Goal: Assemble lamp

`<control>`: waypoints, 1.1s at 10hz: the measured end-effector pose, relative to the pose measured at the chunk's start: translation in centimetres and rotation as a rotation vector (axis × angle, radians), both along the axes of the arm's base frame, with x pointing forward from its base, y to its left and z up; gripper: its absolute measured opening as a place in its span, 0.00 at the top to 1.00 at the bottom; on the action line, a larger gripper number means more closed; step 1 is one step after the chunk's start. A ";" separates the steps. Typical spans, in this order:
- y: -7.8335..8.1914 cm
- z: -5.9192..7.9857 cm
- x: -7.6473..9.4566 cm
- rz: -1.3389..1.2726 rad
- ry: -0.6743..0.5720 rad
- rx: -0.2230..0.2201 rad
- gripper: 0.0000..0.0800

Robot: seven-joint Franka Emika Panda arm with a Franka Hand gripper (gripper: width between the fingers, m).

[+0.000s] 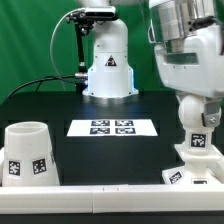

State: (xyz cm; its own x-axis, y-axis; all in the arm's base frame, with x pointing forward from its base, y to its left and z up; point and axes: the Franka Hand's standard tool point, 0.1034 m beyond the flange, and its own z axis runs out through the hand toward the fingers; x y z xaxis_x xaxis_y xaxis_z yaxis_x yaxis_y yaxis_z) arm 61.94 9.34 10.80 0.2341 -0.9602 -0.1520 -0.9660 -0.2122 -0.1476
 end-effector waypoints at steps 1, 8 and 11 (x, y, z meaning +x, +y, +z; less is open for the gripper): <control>-0.1 -0.1 0.1 0.176 -0.031 -0.019 0.13; -0.3 1.9 0.2 0.688 -0.070 -0.068 0.13; -4.4 4.6 1.1 0.823 -0.122 -0.102 0.13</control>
Offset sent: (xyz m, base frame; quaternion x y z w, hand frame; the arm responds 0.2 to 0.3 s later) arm 0.0000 0.0000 0.0000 0.0000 0.0000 -0.1938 0.9810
